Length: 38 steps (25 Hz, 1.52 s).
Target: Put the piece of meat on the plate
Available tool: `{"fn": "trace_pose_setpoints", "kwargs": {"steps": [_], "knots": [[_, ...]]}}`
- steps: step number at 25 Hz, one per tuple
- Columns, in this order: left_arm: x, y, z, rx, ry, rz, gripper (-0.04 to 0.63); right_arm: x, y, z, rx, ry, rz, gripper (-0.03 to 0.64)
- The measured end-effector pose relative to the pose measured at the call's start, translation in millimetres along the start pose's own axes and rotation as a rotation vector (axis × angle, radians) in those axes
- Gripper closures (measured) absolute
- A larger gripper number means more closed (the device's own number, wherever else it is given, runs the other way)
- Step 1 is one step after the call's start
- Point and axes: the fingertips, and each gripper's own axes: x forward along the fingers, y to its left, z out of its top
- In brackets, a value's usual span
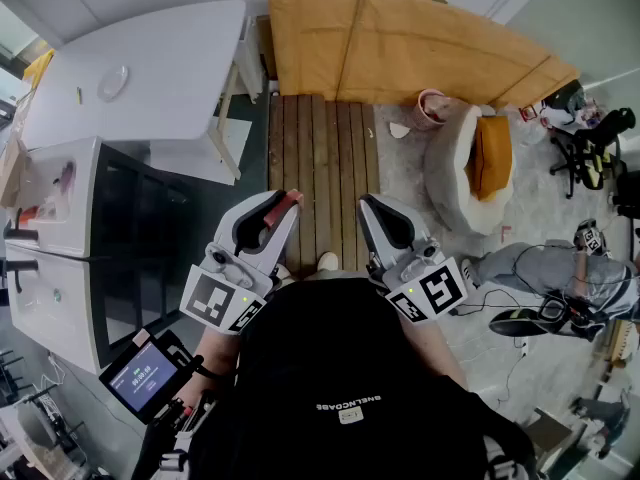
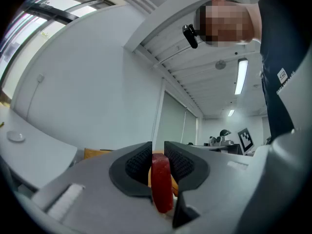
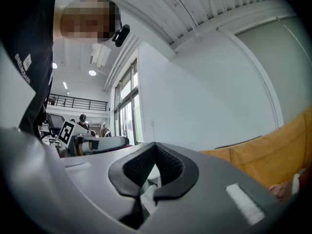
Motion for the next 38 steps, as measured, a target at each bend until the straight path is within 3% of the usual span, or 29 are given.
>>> {"fn": "trace_pose_setpoints", "kwargs": {"steps": [11, 17, 24, 38], "knots": [[12.4, 1.8, -1.7, 0.018, 0.02, 0.025, 0.495, 2.1, -12.7, -0.8, 0.011, 0.003, 0.012, 0.612], [19.2, 10.5, 1.3, -0.021, 0.022, 0.063, 0.495, -2.5, -26.0, 3.9, 0.048, 0.0, 0.011, 0.612], [55.2, 2.4, -21.8, -0.032, 0.027, 0.109, 0.495, -32.2, -79.6, -14.5, 0.054, 0.012, 0.002, 0.612], [71.4, 73.5, -33.5, -0.085, 0.046, 0.167, 0.495, 27.2, -107.2, -39.8, 0.1, 0.083, 0.009, 0.612]]}}
